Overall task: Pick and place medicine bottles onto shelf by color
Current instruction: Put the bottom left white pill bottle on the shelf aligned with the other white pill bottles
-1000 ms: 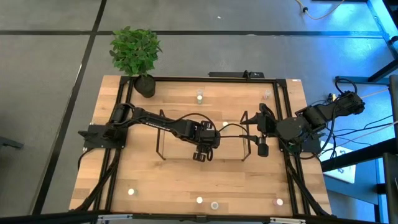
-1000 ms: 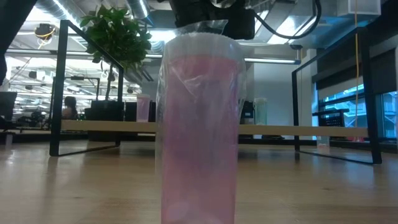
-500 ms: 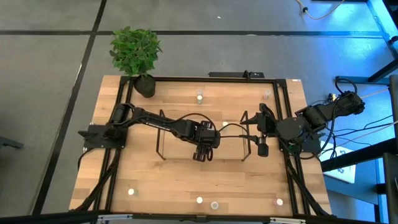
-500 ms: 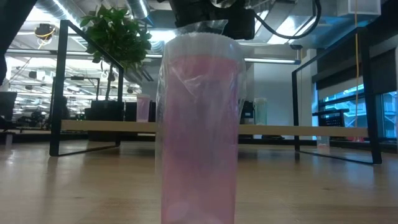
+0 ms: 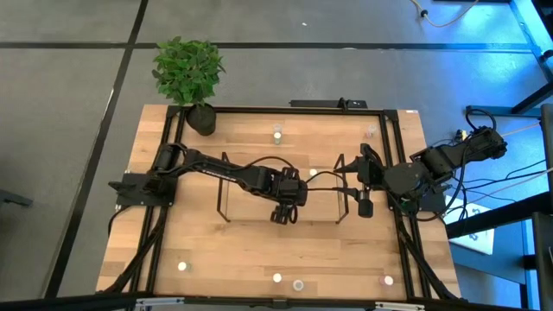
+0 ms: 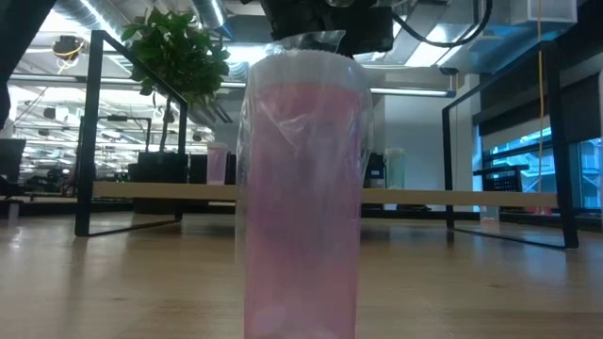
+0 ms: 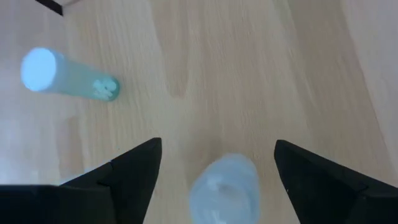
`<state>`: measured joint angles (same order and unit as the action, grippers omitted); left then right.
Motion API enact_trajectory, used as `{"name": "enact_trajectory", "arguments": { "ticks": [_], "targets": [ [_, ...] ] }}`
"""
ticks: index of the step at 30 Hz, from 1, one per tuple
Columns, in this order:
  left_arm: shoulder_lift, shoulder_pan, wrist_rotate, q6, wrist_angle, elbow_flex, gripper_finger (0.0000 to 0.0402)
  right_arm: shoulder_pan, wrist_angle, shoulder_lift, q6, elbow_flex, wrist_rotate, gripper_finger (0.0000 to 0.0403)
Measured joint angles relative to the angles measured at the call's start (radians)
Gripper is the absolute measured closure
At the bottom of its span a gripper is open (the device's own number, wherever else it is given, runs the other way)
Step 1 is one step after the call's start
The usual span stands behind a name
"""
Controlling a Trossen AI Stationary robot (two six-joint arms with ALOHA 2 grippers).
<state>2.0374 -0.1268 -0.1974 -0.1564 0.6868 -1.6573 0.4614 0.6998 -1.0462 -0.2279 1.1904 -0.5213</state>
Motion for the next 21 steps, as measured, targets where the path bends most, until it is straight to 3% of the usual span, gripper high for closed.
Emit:
{"name": "enact_trajectory", "arguments": {
  "ticks": [8, 15, 21],
  "targets": [
    [-0.003, -0.008, -0.013, -0.011, 0.02, -0.057, 0.0094, 0.0, 0.0, 0.0, 0.0, 0.0, 0.0, 0.0178],
    [-0.004, -0.049, -0.054, 0.061, 0.199, -0.144, 0.0092, 0.0, 0.0, 0.0, 0.0, 0.001, 0.002, 0.0178],
    [-0.01, -0.125, -0.154, 0.145, 0.348, -0.197, 0.0091, 0.0, 0.001, 0.0, 0.0, 0.001, 0.0, 0.0178]
  ]
}}
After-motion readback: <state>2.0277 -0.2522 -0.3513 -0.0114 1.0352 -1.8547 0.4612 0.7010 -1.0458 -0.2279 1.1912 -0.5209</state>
